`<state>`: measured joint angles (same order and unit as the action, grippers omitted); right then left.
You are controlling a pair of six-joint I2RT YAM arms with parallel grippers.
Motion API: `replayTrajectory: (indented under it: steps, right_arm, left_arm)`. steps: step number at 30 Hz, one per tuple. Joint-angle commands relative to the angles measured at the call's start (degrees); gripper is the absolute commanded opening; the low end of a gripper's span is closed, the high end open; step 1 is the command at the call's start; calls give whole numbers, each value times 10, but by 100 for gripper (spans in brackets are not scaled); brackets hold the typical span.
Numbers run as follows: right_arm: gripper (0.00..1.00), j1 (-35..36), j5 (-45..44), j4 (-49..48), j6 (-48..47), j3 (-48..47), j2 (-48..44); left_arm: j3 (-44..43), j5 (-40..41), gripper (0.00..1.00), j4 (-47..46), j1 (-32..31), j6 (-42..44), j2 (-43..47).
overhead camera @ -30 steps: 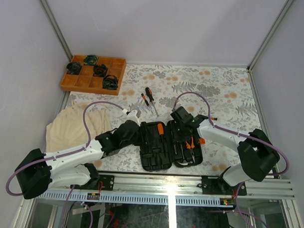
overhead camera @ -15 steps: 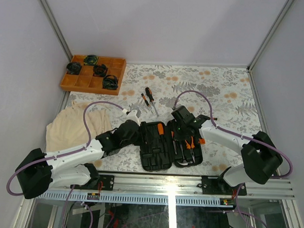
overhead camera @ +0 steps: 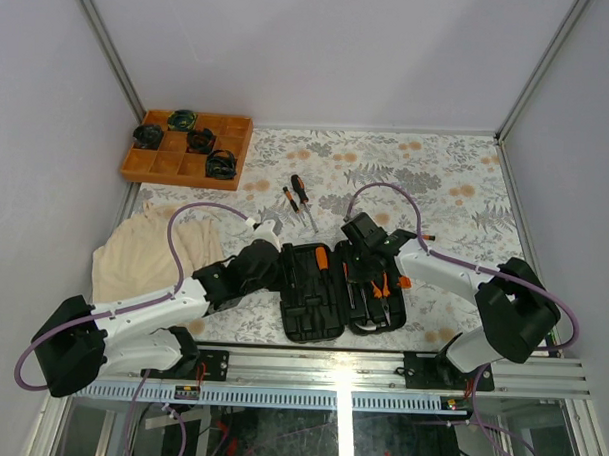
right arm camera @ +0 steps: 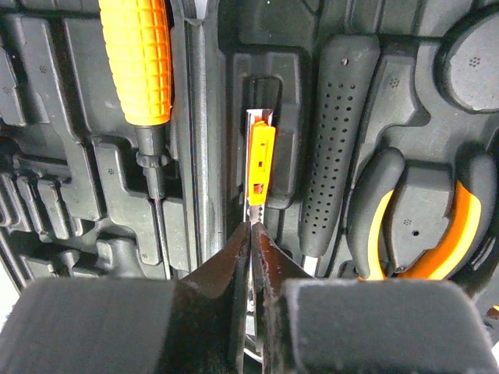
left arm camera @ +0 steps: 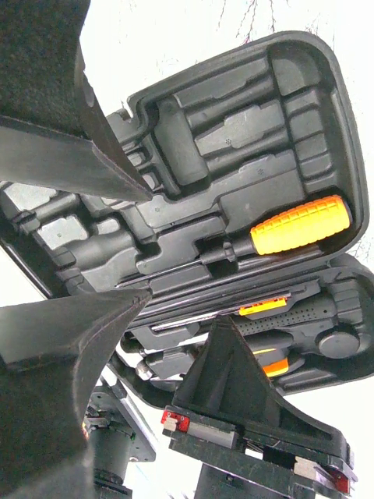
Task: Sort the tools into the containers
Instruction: Place the utility knife in the storage box.
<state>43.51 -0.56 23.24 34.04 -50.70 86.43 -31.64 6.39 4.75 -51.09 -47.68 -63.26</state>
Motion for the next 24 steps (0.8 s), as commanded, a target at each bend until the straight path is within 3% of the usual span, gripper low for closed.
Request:
replayTrajectory:
  steps: [1,24]
  right_arm:
    - [8,6,7,-11,-8,-3,5]
    - [3,6,0,9,-9,2,45]
  left_arm:
    - [4,0,48,-24,5,2,1]
    - [12,1,48,-25,7,1,4]
